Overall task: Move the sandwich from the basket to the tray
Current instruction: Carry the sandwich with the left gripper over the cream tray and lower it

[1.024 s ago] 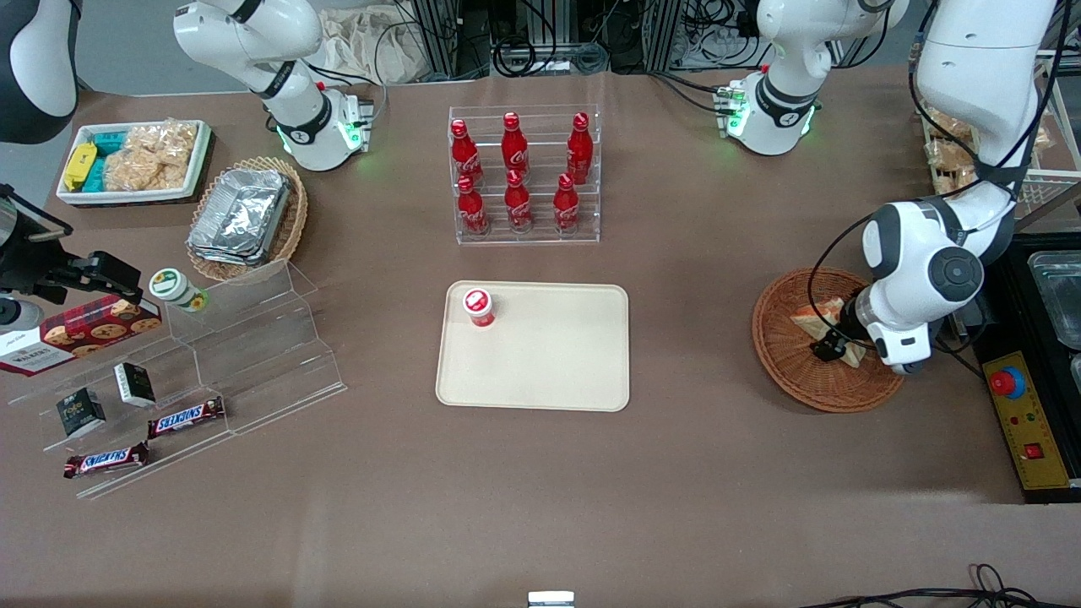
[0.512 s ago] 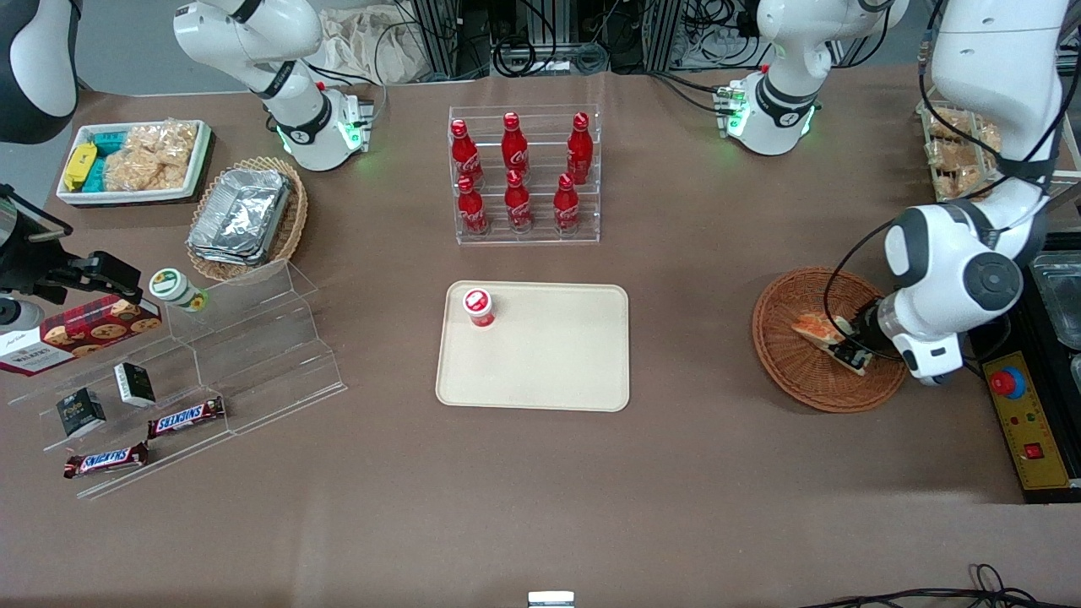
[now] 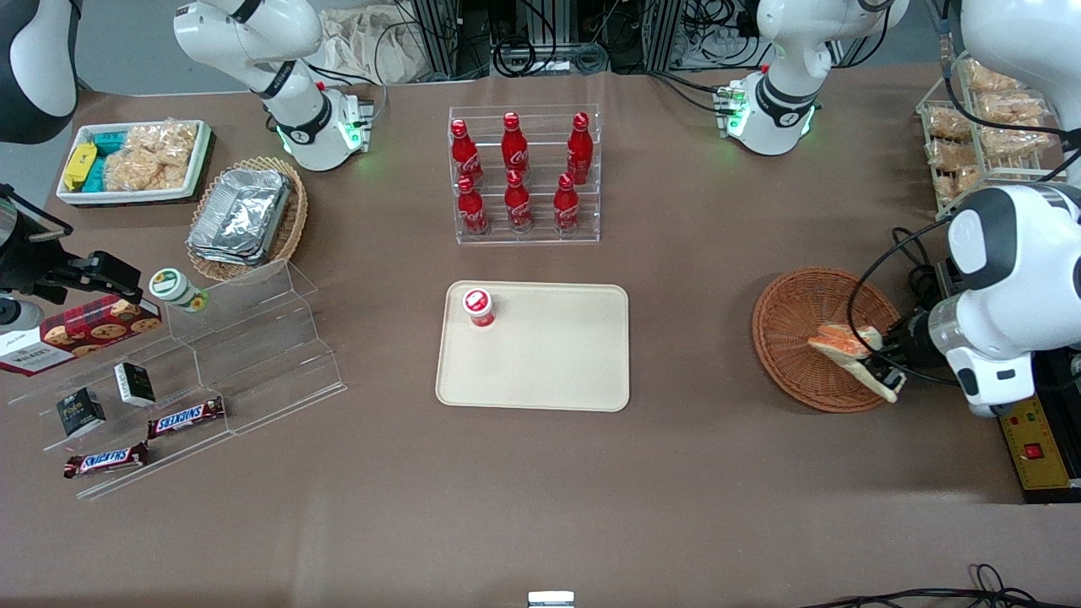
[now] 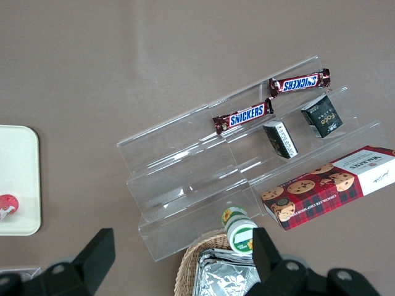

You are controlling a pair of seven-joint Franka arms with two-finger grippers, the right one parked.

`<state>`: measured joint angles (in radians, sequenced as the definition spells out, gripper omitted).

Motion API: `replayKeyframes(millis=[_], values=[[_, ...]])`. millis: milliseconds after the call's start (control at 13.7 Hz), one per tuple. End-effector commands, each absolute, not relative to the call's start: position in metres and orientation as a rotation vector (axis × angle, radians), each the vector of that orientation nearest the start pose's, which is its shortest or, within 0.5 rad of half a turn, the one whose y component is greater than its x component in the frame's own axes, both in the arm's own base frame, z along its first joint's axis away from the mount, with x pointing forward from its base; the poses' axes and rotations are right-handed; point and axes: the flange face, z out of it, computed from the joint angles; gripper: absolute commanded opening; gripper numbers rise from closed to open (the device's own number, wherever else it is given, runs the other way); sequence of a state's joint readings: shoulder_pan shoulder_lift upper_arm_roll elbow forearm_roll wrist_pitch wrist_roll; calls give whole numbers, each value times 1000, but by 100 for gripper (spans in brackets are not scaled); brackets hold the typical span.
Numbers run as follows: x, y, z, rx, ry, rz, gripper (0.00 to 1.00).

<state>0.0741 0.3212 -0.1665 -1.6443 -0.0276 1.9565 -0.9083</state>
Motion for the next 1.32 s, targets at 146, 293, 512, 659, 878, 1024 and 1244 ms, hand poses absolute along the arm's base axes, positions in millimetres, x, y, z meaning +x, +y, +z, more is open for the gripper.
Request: replayKeyframes(millis=[146,293,512,659,878,1024,1244], values=[[658,-202,436,-3148,-703,39,0],[637,-274,401,-3171,-500,109,0],[611,-391,337,-3197,-257,158,0],[605,-413,304,-3168,-229,179,0],[589,-428,266,-3144,-167,262,0],[572,-445,234,-3112,-120,314,0],[583,-444,234,-3152,-165,265,41]])
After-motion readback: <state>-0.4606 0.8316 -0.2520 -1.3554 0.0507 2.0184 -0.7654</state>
